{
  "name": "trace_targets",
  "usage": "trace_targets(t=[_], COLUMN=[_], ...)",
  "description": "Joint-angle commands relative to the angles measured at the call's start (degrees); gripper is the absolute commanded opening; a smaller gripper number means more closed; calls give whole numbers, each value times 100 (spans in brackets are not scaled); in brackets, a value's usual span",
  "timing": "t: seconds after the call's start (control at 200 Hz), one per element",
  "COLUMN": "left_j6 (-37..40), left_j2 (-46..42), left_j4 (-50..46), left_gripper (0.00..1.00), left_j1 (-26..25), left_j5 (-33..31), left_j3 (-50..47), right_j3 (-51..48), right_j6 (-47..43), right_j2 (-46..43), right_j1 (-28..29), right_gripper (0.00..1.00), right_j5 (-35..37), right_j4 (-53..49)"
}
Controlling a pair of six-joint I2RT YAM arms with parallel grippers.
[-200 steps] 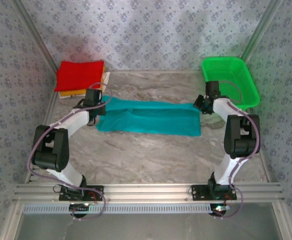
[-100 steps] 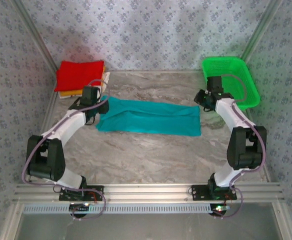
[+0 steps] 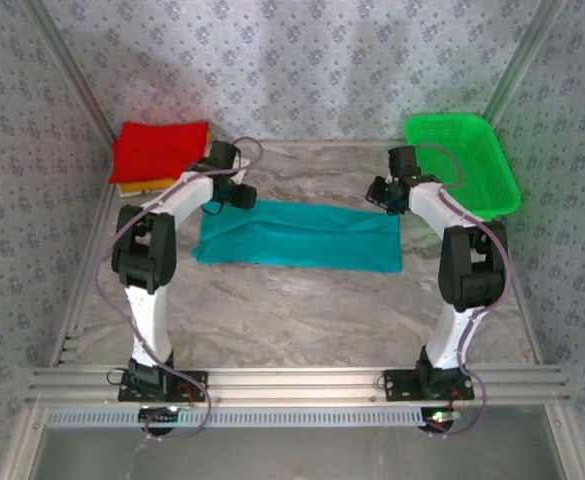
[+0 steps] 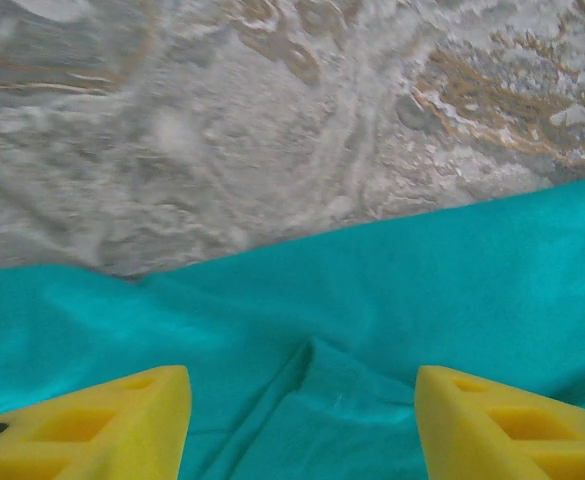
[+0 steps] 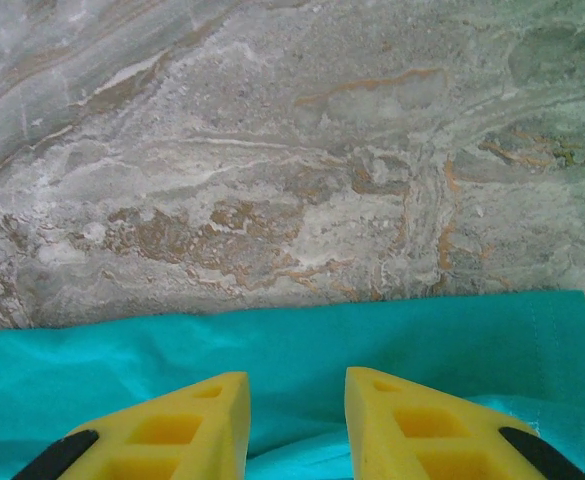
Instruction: Fold and stack the t-shirts
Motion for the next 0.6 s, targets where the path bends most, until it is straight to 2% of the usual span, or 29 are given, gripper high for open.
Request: trace_targets(t=[0.0,0.16,0.36,0.41,0.6], left_j6=[181,237,152,122,-110], left_j2=[222,407,376,281,-323], left_j4=[-401,-170,-109,-79,-151], left_gripper=[60,50,14,0,0], left_j1=[-15,-10,-16,-15,-126], left_j5=[236,200,114,64,-345], left_j3=[269,188,226,194,-25], right_j3=[-195,-279,-287,-287,-261], right_j6=[-77,-80,-48,-52,-56], right_j2=[-215,-244,-266,-273,-320], right_j1=[-27,-44,-29,-28,-28], right_gripper=[33,33,33,33,33], right_j5=[50,33,25,37,73], right_j4=[-39,-21,-11,-3,-55])
